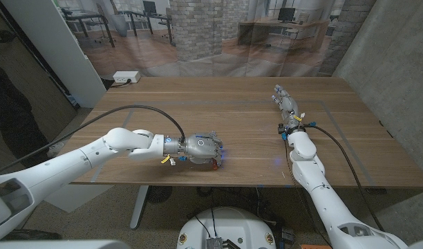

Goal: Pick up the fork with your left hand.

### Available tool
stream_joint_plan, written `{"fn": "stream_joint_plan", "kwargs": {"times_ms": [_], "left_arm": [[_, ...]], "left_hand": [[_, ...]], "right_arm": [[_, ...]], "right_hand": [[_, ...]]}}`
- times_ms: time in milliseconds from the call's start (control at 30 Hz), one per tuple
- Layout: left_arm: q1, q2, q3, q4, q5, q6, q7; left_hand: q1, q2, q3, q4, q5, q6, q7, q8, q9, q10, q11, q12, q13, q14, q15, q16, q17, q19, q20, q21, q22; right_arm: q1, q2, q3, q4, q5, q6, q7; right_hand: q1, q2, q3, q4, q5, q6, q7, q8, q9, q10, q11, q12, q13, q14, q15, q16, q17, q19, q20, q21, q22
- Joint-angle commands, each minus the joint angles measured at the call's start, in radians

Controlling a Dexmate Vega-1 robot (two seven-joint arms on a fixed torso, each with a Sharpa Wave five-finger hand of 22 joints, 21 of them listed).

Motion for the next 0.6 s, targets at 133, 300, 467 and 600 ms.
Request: {"fn": "stream_joint_plan", "kwargs": {"times_ms": [133, 300, 467, 600], "left_arm": [[0.030, 0.019, -0.002, -0.045, 0.023, 0.053, 0.023], [0.051, 0.025, -0.020, -0.065, 0.001, 0.081, 0.023], [0.071, 0.034, -0.036, -0.090, -0.001, 0.108, 0.025], [0.089, 0.041, -0.049, -0.104, -0.005, 0.124, 0.030]], "left_hand": [[0.009, -0.023, -0.015, 0.001, 0.038, 0.206, 0.048, -0.005, 0.005, 0.204, -0.002, -0.011, 0.148, 0.184, -0.184, -0.005, 0.010, 0.016, -0.056, 0.055, 0.033], [0.010, -0.027, -0.019, 0.003, 0.048, 0.212, 0.049, -0.006, 0.005, 0.205, 0.000, -0.015, 0.154, 0.187, -0.184, -0.011, 0.011, 0.001, -0.070, 0.059, 0.036], [0.015, -0.027, -0.021, 0.003, 0.058, 0.218, 0.050, -0.007, 0.006, 0.209, 0.001, -0.019, 0.160, 0.190, -0.185, -0.015, 0.012, -0.008, -0.075, 0.065, 0.039], [0.018, -0.026, -0.022, 0.004, 0.065, 0.221, 0.048, -0.008, 0.006, 0.209, 0.002, -0.022, 0.164, 0.193, -0.184, -0.017, 0.014, -0.017, -0.074, 0.069, 0.042]], "right_arm": [[-0.021, -0.007, 0.006, -0.036, 0.005, -0.003, 0.000], [-0.028, -0.009, 0.008, -0.049, 0.009, -0.006, 0.005], [-0.032, -0.011, 0.008, -0.059, 0.009, -0.007, 0.008], [-0.035, -0.011, 0.007, -0.063, 0.010, -0.008, 0.010]], "right_hand": [[-0.007, -0.002, 0.003, -0.004, 0.003, 0.006, -0.001, -0.002, 0.004, 0.005, -0.005, -0.002, 0.006, 0.009, 0.003, -0.002, 0.000, -0.003, -0.028, 0.002, 0.001], [-0.007, -0.003, 0.003, -0.004, 0.003, 0.006, -0.002, -0.002, 0.004, 0.004, -0.007, -0.002, 0.006, 0.008, 0.003, -0.002, 0.000, -0.005, -0.028, 0.001, 0.001], [-0.008, -0.003, 0.003, -0.004, 0.003, 0.004, -0.003, -0.003, 0.004, 0.002, -0.006, -0.003, 0.006, 0.008, 0.003, -0.003, 0.000, -0.006, -0.028, 0.001, 0.001], [-0.008, -0.003, 0.003, -0.005, 0.003, 0.004, -0.003, -0.003, 0.004, 0.002, -0.007, -0.003, 0.006, 0.008, 0.003, -0.003, 0.000, -0.007, -0.029, 0.001, 0.001]]}}
